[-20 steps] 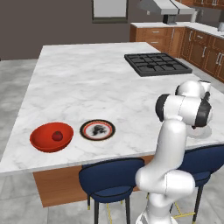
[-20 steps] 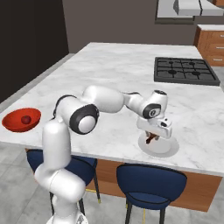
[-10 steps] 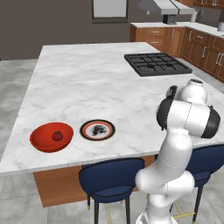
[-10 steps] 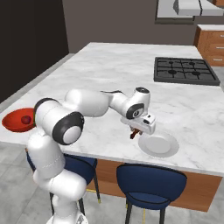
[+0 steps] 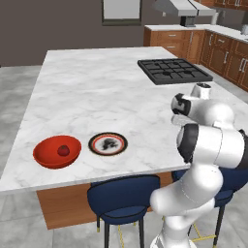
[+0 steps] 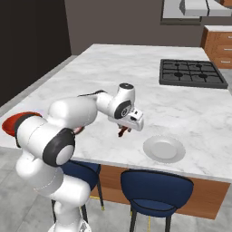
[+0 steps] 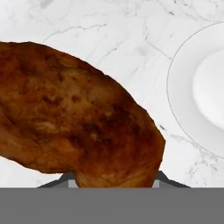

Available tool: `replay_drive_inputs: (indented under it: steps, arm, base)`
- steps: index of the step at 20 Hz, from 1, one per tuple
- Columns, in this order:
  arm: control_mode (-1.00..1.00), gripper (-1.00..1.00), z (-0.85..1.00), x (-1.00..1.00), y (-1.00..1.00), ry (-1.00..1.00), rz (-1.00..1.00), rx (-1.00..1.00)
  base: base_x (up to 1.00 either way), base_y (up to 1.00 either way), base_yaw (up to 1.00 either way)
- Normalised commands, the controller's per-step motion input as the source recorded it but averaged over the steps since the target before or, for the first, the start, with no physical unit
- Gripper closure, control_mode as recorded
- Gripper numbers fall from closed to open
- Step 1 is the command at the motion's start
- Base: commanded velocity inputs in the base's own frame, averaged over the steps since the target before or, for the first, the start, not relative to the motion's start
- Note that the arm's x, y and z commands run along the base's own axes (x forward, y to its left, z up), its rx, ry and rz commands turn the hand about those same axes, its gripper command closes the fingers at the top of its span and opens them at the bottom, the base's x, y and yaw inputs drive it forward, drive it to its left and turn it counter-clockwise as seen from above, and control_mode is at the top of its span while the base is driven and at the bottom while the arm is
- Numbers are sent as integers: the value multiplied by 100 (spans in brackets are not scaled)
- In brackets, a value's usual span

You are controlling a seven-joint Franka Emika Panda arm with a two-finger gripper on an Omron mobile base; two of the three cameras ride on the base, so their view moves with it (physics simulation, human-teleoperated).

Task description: Pick the chicken drumstick and tomato from their plates and place them in the bowl. Then put the bowl in the fridge.

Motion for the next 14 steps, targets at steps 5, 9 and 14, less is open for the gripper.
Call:
replay_drive_inputs:
  steps: [5,9,14]
  arm:
    - [-100,100,36,2,68,0,10,0]
    - [-100,100,28,3,71,0,10,-3]
    - [-100,100,9,0,75,0,10,-6]
  base:
    - [0,0,0]
    - [0,0,0]
    - [0,0,0]
